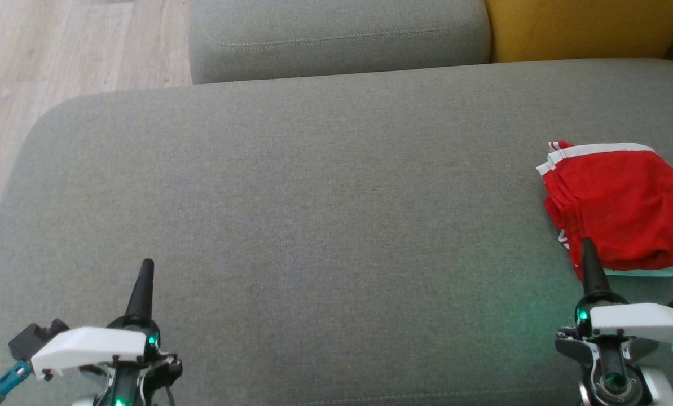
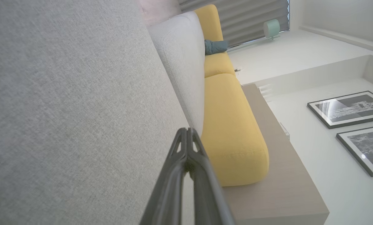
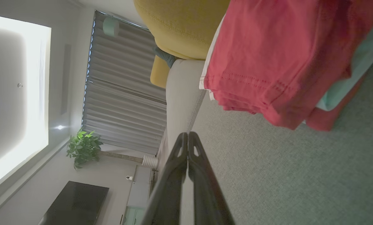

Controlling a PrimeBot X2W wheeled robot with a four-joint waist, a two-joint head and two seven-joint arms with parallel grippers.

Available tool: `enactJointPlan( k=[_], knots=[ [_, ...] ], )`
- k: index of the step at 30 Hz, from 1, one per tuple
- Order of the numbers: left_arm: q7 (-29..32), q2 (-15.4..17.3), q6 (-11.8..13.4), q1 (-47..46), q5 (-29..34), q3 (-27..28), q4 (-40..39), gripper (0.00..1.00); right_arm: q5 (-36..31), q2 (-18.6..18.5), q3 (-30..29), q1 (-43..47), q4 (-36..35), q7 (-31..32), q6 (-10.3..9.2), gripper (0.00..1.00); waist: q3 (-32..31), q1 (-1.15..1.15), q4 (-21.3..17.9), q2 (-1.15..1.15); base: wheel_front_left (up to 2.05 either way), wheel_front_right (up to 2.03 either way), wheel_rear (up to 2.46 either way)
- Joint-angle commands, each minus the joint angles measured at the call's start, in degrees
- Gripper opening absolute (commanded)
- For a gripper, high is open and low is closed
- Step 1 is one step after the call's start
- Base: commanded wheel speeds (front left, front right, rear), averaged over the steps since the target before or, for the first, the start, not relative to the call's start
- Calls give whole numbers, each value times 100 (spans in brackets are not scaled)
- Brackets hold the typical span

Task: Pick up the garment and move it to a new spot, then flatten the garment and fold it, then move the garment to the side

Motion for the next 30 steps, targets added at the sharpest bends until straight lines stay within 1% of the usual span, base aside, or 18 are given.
enactJointPlan(
  k=[1,30],
  knots=[
    [38,90,-56,-357,-118,202,-166,0,140,-84,40,-277,-236,38,-3,0,-1,0,2,0,0,0,0],
    [528,91,-182,-546,-1779,609,-51,0,2006,-66,-337,-283,-323,532,-4,0,-38,0,70,0,0,0,0]
  ],
)
